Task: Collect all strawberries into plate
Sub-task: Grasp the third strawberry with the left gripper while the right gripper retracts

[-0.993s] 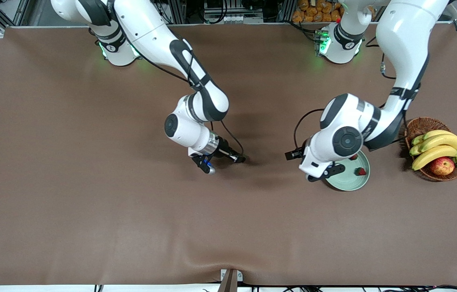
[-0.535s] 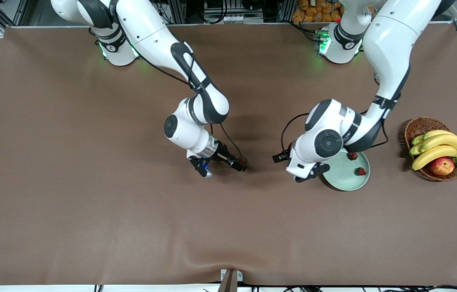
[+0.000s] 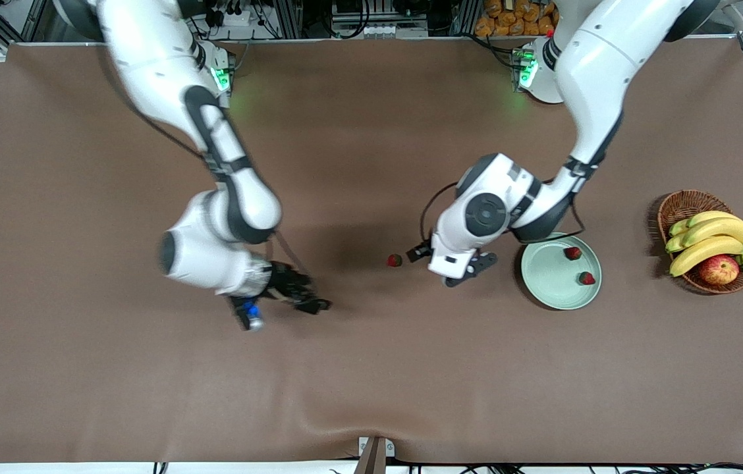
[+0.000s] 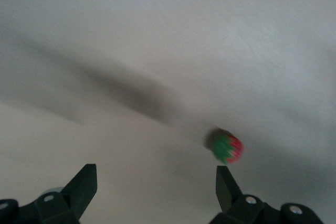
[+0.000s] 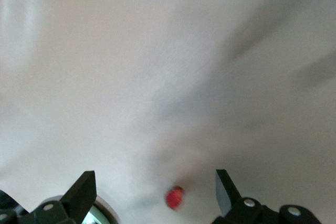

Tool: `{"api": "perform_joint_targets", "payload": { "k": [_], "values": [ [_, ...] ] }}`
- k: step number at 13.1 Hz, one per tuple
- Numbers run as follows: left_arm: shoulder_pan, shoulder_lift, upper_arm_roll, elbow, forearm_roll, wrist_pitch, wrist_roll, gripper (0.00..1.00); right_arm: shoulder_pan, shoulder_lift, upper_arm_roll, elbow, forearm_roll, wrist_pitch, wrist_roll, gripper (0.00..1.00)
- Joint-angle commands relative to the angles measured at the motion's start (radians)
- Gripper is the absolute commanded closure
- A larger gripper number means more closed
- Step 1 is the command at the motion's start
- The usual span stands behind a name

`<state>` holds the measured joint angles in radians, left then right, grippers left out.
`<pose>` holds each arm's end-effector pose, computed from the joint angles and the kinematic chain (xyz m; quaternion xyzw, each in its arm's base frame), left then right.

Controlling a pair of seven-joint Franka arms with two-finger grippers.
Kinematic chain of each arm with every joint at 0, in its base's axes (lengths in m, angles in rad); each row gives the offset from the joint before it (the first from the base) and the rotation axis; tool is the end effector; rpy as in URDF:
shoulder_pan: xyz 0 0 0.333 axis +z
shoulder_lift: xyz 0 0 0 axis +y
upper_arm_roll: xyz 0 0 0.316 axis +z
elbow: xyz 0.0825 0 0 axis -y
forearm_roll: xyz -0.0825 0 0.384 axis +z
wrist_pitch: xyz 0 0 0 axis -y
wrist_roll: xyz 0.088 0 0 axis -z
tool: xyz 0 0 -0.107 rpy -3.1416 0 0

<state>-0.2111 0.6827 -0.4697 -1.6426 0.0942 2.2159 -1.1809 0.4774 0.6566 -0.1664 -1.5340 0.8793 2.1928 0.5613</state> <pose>0.5554 -0.3955 0.2477 0.9594 0.2596 -0.0975 0.0509 0.6650 0.2631 0.2830 -0.8894 0.3439 0.1169 0.2776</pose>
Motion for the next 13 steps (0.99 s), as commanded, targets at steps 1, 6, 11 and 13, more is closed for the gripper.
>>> {"api": "perform_joint_targets", "payload": {
  "k": [1, 6, 11, 13],
  "values": [
    [-0.033, 0.038, 0.019, 0.044, 0.007, 0.036, -0.072, 0.0, -0.106, -0.159, 0.022, -0.049, -0.225, -0.19, -0.003, 0.0],
    [-0.201, 0.086, 0.163, 0.052, 0.007, 0.2, -0.204, 0.0, -0.213, -0.354, 0.027, -0.032, -0.62, -0.448, -0.065, 0.0],
    [-0.237, 0.141, 0.175, 0.086, 0.01, 0.266, -0.289, 0.16, -0.305, -0.478, 0.028, 0.0, -0.813, -0.604, -0.349, 0.0],
    [-0.243, 0.149, 0.18, 0.086, 0.01, 0.275, -0.289, 0.28, -0.437, -0.529, 0.103, 0.011, -0.847, -0.677, -0.511, 0.0]
  ]
}}
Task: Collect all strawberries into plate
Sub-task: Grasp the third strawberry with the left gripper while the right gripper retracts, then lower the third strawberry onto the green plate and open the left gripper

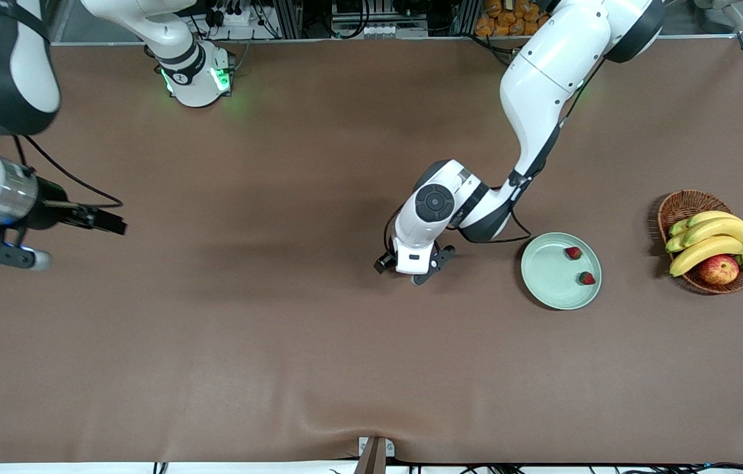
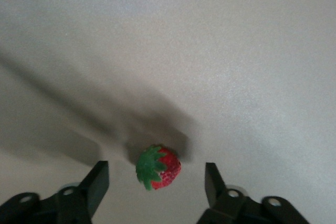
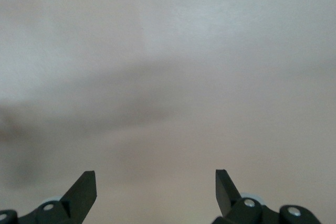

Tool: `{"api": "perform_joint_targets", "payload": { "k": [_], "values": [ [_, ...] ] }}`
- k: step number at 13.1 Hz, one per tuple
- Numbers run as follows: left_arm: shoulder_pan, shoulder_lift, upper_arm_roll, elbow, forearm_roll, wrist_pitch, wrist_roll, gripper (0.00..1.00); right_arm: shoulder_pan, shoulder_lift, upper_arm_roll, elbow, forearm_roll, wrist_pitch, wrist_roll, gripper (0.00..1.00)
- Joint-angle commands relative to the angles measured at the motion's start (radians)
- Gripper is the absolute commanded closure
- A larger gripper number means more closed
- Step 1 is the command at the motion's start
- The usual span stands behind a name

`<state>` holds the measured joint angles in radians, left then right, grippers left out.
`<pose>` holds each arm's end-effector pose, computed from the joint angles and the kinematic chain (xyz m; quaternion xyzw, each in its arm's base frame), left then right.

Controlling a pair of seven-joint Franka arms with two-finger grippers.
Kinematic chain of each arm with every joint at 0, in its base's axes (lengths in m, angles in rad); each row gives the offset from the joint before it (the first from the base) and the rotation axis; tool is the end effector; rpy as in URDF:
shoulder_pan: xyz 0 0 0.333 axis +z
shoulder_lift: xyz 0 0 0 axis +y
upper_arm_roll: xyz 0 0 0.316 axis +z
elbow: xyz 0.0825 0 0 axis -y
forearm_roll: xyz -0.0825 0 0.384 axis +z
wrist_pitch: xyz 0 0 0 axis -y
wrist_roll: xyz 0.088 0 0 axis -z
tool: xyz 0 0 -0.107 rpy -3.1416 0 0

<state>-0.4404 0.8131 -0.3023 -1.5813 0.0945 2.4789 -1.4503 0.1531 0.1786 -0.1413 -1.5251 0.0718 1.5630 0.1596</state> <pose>0.5430 -0.4557 0.1854 0.9281 0.3596 -0.0389 0.0883 0.6004 0.0214 0.5430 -0.9944 0.0756 0.0711 0.0172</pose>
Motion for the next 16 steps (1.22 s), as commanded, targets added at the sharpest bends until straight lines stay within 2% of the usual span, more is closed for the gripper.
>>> {"api": "perform_joint_targets", "payload": {
  "k": [1, 3, 5, 8, 9, 12, 16],
  "values": [
    [-0.014, 0.018, 0.017, 0.024, 0.01, 0.012, -0.019, 0.28, -0.159, -0.057, 0.106, 0.017, -0.062, -0.063, -0.174, 0.0],
    [-0.015, 0.026, 0.017, 0.027, 0.01, 0.015, -0.019, 0.29, -0.191, -0.079, 0.111, 0.019, -0.089, -0.072, -0.277, 0.0],
    [-0.023, 0.027, 0.018, 0.027, 0.01, 0.015, -0.019, 0.35, -0.227, -0.08, 0.112, 0.013, -0.09, -0.07, -0.295, 0.0],
    [-0.029, 0.027, 0.018, 0.027, 0.011, 0.015, -0.012, 0.5, -0.234, -0.103, 0.114, 0.008, -0.099, -0.072, -0.296, 0.0],
    [-0.028, 0.027, 0.018, 0.027, 0.011, 0.015, -0.005, 0.6, -0.234, -0.106, 0.115, 0.01, -0.099, -0.072, -0.296, 0.0],
    [-0.024, 0.021, 0.02, 0.027, 0.013, 0.015, 0.013, 0.98, -0.241, -0.117, 0.123, 0.007, -0.098, -0.073, -0.296, 0.0],
    [0.023, -0.053, 0.02, 0.02, 0.028, -0.012, 0.037, 1.0, -0.234, -0.113, 0.123, 0.017, -0.098, -0.072, -0.284, 0.0]
  ]
}}
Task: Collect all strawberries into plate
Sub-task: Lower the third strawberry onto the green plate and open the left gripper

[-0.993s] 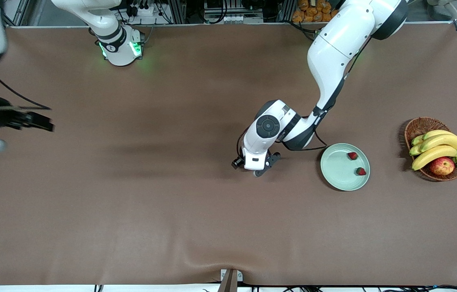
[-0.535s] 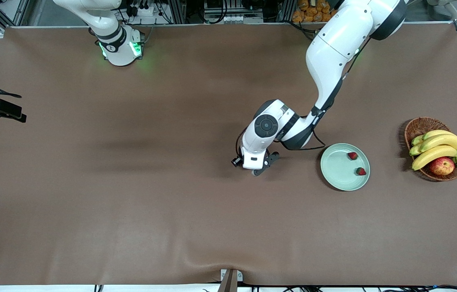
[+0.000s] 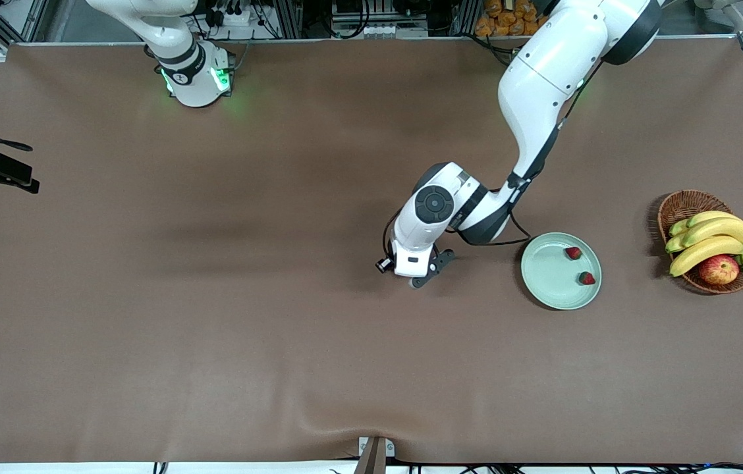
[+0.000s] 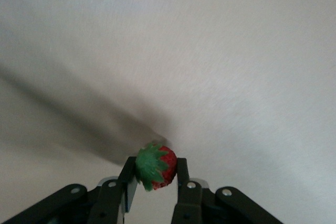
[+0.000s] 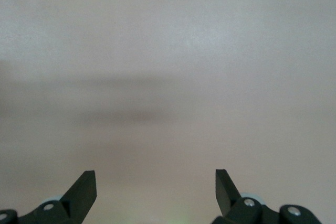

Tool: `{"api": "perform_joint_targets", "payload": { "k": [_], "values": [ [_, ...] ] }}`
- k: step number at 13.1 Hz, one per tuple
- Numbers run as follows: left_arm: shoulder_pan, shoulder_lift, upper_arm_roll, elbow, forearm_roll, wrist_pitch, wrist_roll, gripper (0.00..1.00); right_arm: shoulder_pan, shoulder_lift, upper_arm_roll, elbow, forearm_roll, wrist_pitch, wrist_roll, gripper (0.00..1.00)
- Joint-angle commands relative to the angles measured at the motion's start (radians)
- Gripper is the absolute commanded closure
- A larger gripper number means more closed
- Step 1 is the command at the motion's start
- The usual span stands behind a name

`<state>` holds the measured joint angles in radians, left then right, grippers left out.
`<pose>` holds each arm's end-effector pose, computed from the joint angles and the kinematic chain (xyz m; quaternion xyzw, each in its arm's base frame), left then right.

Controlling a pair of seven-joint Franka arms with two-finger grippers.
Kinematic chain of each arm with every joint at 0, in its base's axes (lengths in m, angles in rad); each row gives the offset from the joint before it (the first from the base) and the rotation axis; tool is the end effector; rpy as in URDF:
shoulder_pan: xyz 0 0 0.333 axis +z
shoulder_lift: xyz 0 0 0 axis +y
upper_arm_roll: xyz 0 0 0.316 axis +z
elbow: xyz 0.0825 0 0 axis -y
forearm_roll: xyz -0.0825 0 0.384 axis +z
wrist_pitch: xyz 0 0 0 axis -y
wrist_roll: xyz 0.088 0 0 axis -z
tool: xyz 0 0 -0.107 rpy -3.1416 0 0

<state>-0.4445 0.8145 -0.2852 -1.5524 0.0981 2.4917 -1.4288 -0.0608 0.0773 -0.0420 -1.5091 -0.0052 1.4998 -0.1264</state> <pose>0.5568 -0.4537 0.1957 0.9296 0.3537 -0.0217 0.1011 0.5673 -0.0582 0.6040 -0.9990 -0.0117 0.0435 0.0007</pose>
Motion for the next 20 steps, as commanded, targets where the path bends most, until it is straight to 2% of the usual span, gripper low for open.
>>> {"api": "perform_joint_targets", "payload": {
  "k": [1, 4, 9, 13, 17, 18, 19, 20],
  "values": [
    [0.044, -0.079, 0.003, -0.009, 0.029, -0.063, 0.024, 1.0, -0.02, -0.011, 0.022, 0.0, -0.021, -0.015, 0.004, 0.0],
    [0.117, -0.176, -0.003, -0.024, 0.029, -0.233, 0.175, 1.0, -0.022, -0.013, 0.022, 0.003, -0.01, -0.021, 0.059, 0.0],
    [0.231, -0.23, 0.0, -0.081, 0.029, -0.399, 0.486, 1.0, -0.022, -0.014, 0.021, 0.01, -0.009, -0.047, 0.071, 0.0],
    [0.381, -0.27, -0.002, -0.179, 0.099, -0.418, 0.739, 1.0, -0.022, -0.013, 0.022, 0.018, -0.024, -0.058, 0.068, 0.0],
    [0.49, -0.276, -0.005, -0.215, 0.106, -0.416, 0.944, 0.98, -0.028, -0.013, 0.017, 0.02, -0.022, -0.107, 0.063, 0.0],
    [0.503, -0.275, -0.005, -0.216, 0.106, -0.412, 0.979, 0.83, -0.022, -0.01, 0.021, 0.02, -0.022, -0.098, 0.065, 0.0],
    [0.512, -0.273, -0.005, -0.216, 0.106, -0.412, 0.987, 0.51, -0.02, -0.007, 0.021, 0.02, -0.021, -0.096, 0.065, 0.0],
    [0.52, -0.275, -0.006, -0.215, 0.104, -0.413, 0.985, 0.06, -0.022, -0.007, 0.021, 0.02, -0.016, -0.09, 0.067, 0.0]
  ]
}}
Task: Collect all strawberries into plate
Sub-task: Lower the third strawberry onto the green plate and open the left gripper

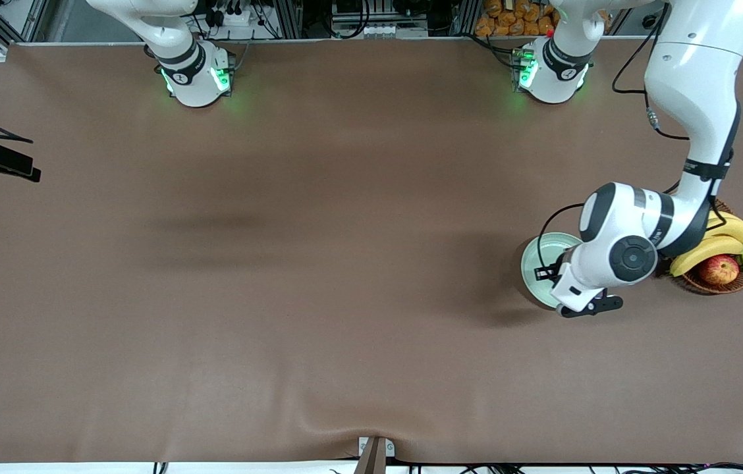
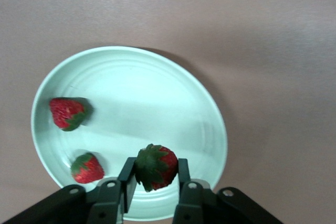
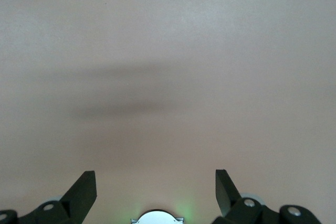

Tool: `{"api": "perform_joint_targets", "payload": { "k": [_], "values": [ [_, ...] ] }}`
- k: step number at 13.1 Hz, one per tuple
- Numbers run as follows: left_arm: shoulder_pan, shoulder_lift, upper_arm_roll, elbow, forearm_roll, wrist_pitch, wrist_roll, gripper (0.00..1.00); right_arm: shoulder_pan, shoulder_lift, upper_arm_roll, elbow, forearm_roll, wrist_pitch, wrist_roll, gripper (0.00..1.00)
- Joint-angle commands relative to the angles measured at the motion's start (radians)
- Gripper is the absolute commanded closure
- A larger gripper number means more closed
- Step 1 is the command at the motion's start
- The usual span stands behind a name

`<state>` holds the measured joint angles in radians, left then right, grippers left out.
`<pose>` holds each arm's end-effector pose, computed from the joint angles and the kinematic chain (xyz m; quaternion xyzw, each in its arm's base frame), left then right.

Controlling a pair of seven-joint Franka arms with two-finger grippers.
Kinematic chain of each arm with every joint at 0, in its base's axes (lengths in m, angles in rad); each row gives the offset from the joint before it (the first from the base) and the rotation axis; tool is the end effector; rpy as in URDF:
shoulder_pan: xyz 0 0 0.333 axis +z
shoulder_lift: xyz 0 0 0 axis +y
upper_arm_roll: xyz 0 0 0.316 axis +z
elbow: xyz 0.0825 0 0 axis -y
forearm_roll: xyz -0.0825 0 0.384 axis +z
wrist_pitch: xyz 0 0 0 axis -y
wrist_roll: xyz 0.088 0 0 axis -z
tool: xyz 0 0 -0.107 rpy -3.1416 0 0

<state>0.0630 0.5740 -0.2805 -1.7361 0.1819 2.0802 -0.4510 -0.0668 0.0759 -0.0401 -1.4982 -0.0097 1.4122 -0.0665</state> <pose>0.6333 -0.1160 0.2434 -0.9919 -0.0773 0.0964 0.0304 0.5569 -0.0600 0.6033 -0.9965 0.0206 0.0811 0.0007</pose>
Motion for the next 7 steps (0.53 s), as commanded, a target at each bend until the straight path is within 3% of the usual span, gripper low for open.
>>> {"api": "perform_joint_targets", "payload": {
  "k": [1, 7],
  "values": [
    [0.015, -0.045, -0.011, -0.026, 0.021, -0.008, 0.008, 0.0, -0.016, -0.005, 0.02, 0.009, -0.009, 0.001, 0.007, 0.0],
    [0.011, -0.21, -0.016, 0.036, 0.007, -0.058, 0.006, 0.0, 0.013, -0.001, 0.022, 0.009, -0.013, 0.019, 0.005, 0.0]
  ]
}}
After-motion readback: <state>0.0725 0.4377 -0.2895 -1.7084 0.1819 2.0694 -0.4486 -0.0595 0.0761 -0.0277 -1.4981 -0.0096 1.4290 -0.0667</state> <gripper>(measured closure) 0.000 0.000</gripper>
